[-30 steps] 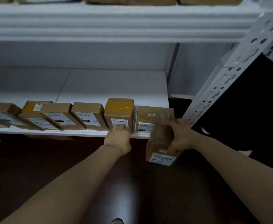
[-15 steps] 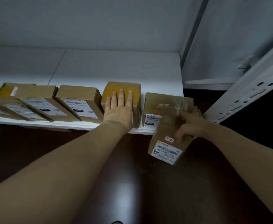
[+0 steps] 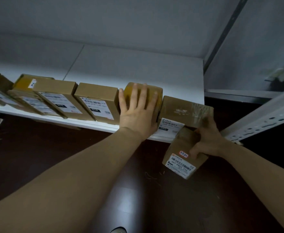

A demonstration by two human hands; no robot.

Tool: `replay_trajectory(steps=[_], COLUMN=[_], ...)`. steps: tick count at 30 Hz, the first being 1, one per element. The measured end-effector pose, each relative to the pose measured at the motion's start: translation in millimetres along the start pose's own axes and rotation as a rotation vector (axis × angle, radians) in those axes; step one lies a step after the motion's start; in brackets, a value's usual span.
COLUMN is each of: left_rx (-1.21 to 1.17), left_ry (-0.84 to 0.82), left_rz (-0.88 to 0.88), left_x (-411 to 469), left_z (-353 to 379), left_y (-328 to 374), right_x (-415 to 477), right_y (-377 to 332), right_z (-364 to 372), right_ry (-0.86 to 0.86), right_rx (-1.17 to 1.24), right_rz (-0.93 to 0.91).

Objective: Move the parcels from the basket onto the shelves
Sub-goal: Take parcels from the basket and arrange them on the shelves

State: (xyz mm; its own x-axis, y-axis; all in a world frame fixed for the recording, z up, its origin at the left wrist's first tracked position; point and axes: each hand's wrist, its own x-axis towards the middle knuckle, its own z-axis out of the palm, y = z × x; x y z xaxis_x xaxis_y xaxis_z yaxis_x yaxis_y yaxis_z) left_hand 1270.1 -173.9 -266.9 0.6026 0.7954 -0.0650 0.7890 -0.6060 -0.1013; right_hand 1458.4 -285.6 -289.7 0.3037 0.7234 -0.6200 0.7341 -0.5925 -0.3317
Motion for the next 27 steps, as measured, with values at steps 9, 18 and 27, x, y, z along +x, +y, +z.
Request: replay_trajectory(steps=[9,18,27], left_rx=[0.02,-0.1,-0.93], left_ry=[-0.083,-0.032,-0.355], left_rz=[-0.075,0.049,-0.191], left_x=[-5,-49,-128], left_z=[8,-14,-38], left_y=[-23,-30,-93], right_x=[-1,-32,-65], right_y=[-5,-24,-152], right_z=[6,7,19], right_ry=[-0.06,-0.007,-0.32], right_rx=[-0.034,-0.194,0.257], right_rz=[0.06,0.035,-0.223])
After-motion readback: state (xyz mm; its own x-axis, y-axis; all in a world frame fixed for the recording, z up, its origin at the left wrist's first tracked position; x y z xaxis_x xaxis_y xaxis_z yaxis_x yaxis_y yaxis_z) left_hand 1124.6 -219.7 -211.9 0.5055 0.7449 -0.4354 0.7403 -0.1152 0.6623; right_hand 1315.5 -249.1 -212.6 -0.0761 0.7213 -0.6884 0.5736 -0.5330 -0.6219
